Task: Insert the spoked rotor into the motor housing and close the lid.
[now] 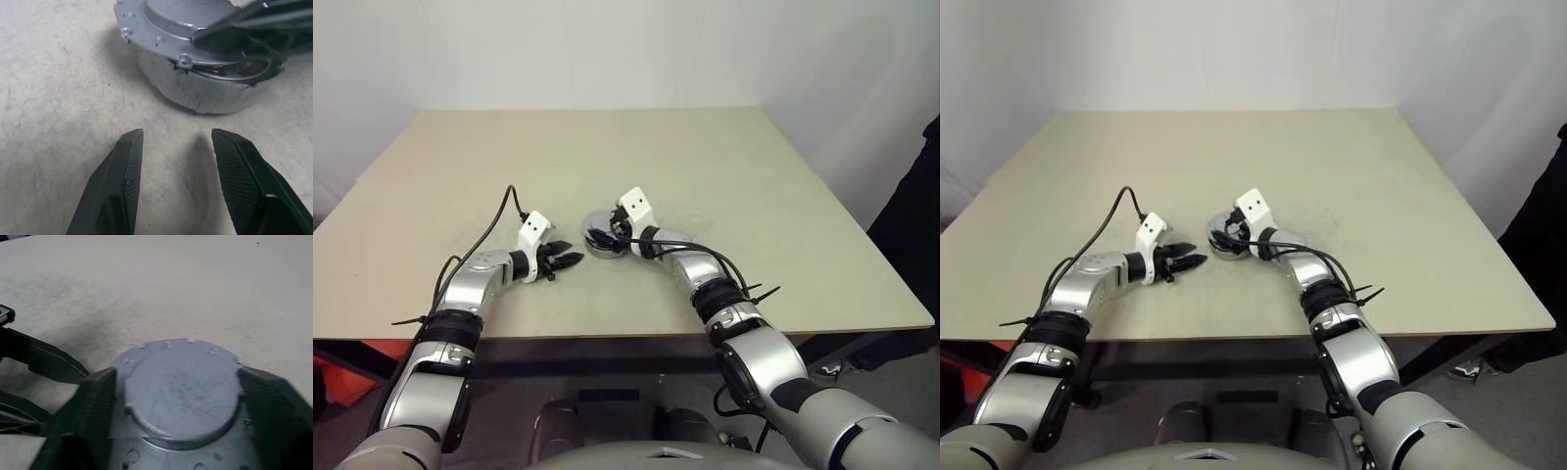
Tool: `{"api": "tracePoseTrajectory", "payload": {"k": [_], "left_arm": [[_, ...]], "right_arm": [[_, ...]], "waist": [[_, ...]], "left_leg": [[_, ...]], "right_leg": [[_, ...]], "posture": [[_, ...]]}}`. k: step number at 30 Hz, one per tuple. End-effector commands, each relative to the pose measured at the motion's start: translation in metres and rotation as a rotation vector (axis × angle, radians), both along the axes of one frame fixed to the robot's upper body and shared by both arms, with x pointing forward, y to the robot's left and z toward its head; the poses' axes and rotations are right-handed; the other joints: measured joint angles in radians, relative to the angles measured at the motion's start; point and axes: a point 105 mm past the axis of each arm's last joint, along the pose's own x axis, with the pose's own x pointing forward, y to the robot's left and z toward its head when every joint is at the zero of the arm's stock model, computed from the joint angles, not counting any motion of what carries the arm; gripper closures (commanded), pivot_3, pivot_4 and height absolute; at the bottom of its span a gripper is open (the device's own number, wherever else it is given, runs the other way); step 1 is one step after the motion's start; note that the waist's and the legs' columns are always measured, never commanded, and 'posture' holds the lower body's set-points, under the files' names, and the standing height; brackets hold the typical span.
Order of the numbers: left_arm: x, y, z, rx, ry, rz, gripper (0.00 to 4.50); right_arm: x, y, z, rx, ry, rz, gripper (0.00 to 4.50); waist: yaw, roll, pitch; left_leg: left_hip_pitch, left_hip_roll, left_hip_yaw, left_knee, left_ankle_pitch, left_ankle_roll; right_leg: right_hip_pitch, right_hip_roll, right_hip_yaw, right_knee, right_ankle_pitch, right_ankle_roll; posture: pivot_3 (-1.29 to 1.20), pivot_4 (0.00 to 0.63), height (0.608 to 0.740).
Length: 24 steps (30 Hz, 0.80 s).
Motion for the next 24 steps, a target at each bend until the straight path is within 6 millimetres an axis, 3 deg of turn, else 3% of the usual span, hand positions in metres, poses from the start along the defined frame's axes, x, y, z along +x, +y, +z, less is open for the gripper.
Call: {"api": "tracePoseTrajectory", "payload": {"k": [1, 9, 17, 24], "left_arm": [[0.002, 0.001, 0.007, 0.002, -0.032, 0.005, 2.16], [0.003, 0.001, 0.005, 0.001, -0.025, 0.005, 2.16], [0.004, -0.002, 0.005, 0.000, -0.024, 0.001, 2.16], [0.002, 0.001, 0.003, 0.004, -0.022, 0.005, 2.16]], "right_arm": [[-0.001, -0.009, 0.002, 0.006, 0.006, 0.001, 1.36], [-0.013, -0.022, 0.023, 0.075, 0.014, 0.050, 1.36], [-0.018, -0.022, 0.008, 0.030, 0.038, 0.043, 1.36], [-0.010, -0.023, 0.010, 0.018, 0.010, -0.008, 1.36]], "waist": [[0.000, 0.000, 0.000], [0.006, 0.000, 0.000], [0.005, 0.000, 0.000], [0.004, 0.000, 0.000]], "left_leg": [[0.000, 0.000, 0.000, 0.000, 0.000, 0.000], [-0.002, 0.000, 0.000, 0.000, -0.001, 0.001], [-0.002, 0.000, 0.000, 0.000, 0.000, 0.001], [-0.002, 0.000, 0.000, 0.000, 0.000, 0.001]], "right_leg": [[0.000, 0.000, 0.000, 0.000, 0.000, 0.000], [-0.001, 0.000, 0.000, -0.002, 0.000, 0.000], [-0.001, 0.000, 0.000, -0.002, 0.000, 0.000], [-0.001, 0.000, 0.000, -0.002, 0.000, 0.000]], "posture": [[0.00, 0.000, 0.740], [0.00, 0.000, 0.740], [0.00, 0.000, 0.740], [0.00, 0.000, 0.740]]}}
